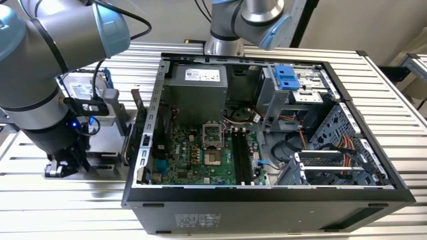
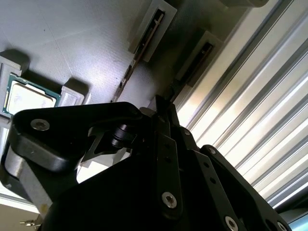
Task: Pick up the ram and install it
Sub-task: 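Pick up the ram and move it above insertion slot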
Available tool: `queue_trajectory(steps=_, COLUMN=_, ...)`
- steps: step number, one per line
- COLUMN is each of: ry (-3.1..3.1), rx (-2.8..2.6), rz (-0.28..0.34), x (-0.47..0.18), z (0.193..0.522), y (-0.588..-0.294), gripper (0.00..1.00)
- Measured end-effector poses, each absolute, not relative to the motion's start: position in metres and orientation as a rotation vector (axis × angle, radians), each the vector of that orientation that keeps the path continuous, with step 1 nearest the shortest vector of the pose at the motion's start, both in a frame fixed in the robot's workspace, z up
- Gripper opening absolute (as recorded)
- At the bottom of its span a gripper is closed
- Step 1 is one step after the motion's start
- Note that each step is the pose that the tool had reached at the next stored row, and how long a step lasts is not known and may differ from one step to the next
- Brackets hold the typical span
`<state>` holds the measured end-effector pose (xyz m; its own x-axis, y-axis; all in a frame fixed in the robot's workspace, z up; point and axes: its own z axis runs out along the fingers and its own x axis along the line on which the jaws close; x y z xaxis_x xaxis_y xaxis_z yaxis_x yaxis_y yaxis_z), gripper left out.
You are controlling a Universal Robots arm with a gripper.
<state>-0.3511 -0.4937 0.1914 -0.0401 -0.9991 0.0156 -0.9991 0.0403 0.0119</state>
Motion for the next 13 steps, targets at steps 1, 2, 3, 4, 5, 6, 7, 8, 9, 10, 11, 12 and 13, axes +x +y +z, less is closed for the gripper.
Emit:
queue_trajectory(steps=1, ry=-2.252, rx=2.163, rz=0.003, x=-0.3511, z=0.1914, y=-0.4937, gripper=0.00)
queue_trajectory(steps=2, ry=-2.252, rx=2.163, rz=0.003, x=-0.3511, z=0.1914, y=-0.4937, gripper=0.00)
queue_trajectory(steps=3, ry=-2.252, rx=2.163, rz=0.003, x=-0.3511, z=0.1914, y=-0.4937, gripper=0.00)
queue_trajectory(steps=4, ry=-2.252, rx=2.163, rz=0.003, x=-0.3511, z=0.1914, y=-0.4937, gripper=0.00)
queue_trajectory(steps=5, ry=-2.252, rx=2.163, rz=0.003, x=-0.3511, z=0.1914, y=-0.4937, gripper=0.00)
queue_trajectory(steps=6, ry=-2.252, rx=2.163, rz=0.003, x=-0.3511, z=0.1914, y=-0.4937, gripper=0.00)
queue_trajectory(steps=7, ry=-2.252, rx=2.163, rz=0.003, x=-0.3510, z=0.1915, y=-0.4937, gripper=0.00)
queue_trajectory(steps=8, ry=-2.252, rx=2.163, rz=0.003, x=-0.3510, z=0.1917, y=-0.4937, gripper=0.00)
queue_trajectory(steps=9, ry=-2.252, rx=2.163, rz=0.003, x=-0.3510, z=0.1921, y=-0.4937, gripper=0.00)
queue_trajectory(steps=10, ry=-2.252, rx=2.163, rz=0.003, x=-0.3511, z=0.1926, y=-0.4937, gripper=0.00)
queue_trajectory(steps=11, ry=-2.252, rx=2.163, rz=0.003, x=-0.3511, z=0.1930, y=-0.4937, gripper=0.00)
queue_trajectory(steps=12, ry=-2.252, rx=2.163, rz=0.003, x=-0.3511, z=0.1937, y=-0.4937, gripper=0.00)
queue_trajectory(steps=13, ry=-2.252, rx=2.163, rz=0.003, x=-0.3511, z=0.1943, y=-0.4937, gripper=0.00)
